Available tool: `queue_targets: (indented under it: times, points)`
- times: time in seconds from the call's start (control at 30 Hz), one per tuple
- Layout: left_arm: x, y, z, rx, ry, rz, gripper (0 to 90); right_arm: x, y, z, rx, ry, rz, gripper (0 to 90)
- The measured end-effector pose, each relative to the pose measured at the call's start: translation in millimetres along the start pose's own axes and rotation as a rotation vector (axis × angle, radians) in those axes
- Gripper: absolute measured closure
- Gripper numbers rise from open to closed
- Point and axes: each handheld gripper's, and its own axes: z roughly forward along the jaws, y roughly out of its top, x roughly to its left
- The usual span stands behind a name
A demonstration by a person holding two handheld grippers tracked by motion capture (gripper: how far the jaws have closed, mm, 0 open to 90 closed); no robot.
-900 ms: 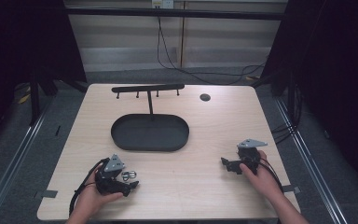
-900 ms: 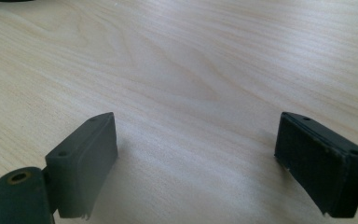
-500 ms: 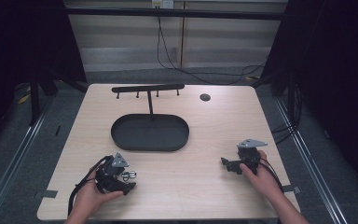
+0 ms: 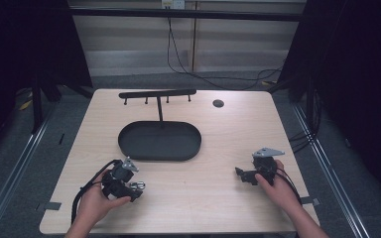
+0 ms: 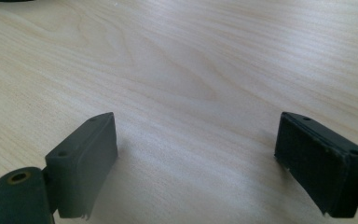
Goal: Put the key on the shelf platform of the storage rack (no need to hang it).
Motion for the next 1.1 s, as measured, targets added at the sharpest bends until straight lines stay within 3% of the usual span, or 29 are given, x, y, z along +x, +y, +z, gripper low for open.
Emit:
queue_targets:
  times: [0.23, 1.1]
  points:
    - [-0.5, 5.4, 3.0, 0.060, -0.008, 0.007, 35.4, 0.0, 0.0, 0.0, 0.000, 0.000, 0.000, 12.4]
    - [-0.6, 21.0, 10.5, 0.149, -0.019, 0.015, 54.2, -0.1, 0.3, 0.4, -0.001, 0.003, -0.002, 12.3]
